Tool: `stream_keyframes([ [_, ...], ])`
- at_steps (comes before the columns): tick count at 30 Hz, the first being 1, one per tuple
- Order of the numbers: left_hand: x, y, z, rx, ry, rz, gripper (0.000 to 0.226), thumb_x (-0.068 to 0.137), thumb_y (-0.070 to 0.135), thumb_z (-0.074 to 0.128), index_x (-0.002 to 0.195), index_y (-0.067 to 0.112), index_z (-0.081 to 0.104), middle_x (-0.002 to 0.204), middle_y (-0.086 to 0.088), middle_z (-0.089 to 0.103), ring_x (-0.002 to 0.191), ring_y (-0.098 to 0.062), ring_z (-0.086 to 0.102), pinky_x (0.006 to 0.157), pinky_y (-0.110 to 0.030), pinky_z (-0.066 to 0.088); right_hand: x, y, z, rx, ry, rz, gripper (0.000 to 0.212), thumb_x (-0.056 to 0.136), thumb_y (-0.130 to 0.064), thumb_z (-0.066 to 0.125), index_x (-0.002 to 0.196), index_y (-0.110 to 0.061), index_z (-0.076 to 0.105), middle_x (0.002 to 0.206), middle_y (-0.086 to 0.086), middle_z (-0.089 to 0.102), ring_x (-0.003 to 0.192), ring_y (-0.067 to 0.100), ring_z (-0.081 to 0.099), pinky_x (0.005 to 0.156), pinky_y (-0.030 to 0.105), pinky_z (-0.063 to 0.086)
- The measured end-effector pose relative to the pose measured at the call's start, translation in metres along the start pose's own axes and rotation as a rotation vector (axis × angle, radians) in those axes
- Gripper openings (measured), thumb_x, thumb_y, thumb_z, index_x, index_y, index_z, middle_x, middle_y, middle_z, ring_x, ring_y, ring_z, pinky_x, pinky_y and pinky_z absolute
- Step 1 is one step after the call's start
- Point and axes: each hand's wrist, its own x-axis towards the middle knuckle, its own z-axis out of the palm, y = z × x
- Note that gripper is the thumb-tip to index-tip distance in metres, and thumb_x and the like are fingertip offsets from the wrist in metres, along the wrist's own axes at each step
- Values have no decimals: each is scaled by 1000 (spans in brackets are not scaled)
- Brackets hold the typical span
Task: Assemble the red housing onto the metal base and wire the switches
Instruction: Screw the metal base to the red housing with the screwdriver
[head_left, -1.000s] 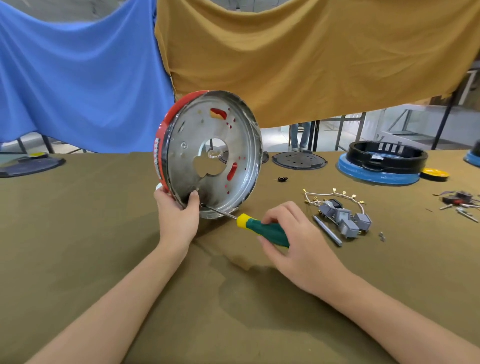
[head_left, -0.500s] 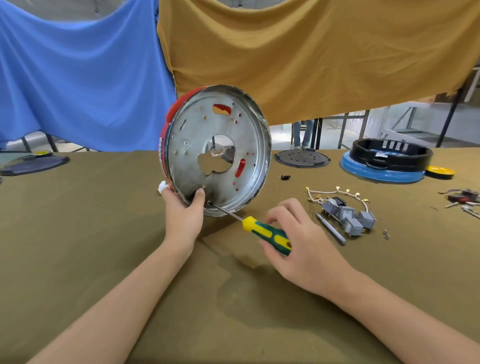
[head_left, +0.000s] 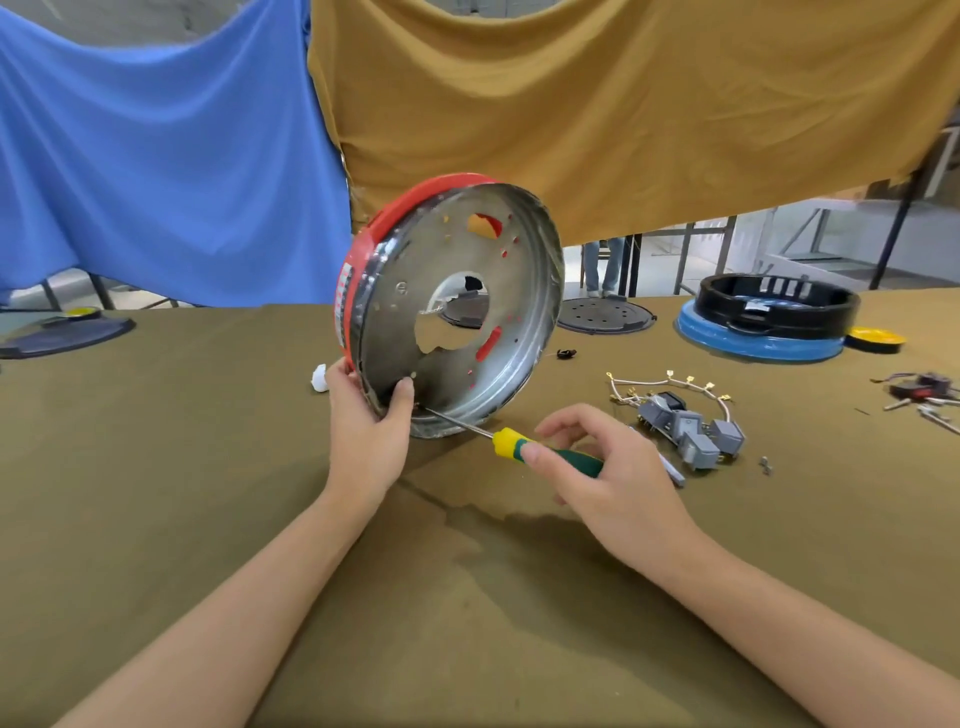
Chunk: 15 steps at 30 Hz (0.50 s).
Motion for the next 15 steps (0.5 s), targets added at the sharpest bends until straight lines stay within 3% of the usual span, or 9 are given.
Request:
stream_keyframes([
  [3, 4, -8, -1, -80, 31, -87, 36, 95, 19, 65, 113, 42, 43, 111, 27, 59, 101, 19, 56, 83, -8, 42, -1, -3, -1, -190, -70, -209, 24, 81, -13, 76, 99, -18, 61, 96, -7, 56, 85, 5, 55, 74, 12, 42],
  [6, 6, -12, -1, -114, 56, -114, 43, 96, 17, 64, 130, 28, 40, 114, 28, 57, 100, 21, 55, 85, -7, 40, -3, -4, 1, -359, -46, -387, 20, 83, -12, 75, 102, -9, 67, 97, 0, 60, 76, 14, 59, 68, 26, 51],
  [9, 4, -7, 0, -59, 42, -68, 36, 96, 15, 64, 120, 28, 41, 109, 24, 58, 97, 19, 56, 84, -11, 42, -6, -6, 7, -381, 41, -435, 17, 85, -14, 75, 100, -7, 71, 89, 3, 63, 69, 18, 60, 62, 31, 52],
  [12, -2, 0, 1, 8, -15, 32, 36, 96, 6, 62, 117, 26, 40, 108, 21, 57, 93, 20, 57, 83, -7, 43, -7, -5, 9, -266, 116, -314, 7, 87, -17, 73, 93, -13, 71, 82, -3, 66, 71, 11, 61, 66, 27, 50],
  [15, -3, 0, 2, 1, -35, 46, 37, 96, 7, 62, 121, 24, 40, 111, 20, 59, 96, 18, 57, 85, -5, 43, -1, -2, 6, 94, 107, 32, 7, 91, -16, 68, 84, -17, 70, 68, -6, 67, 61, 15, 68, 61, 34, 56],
])
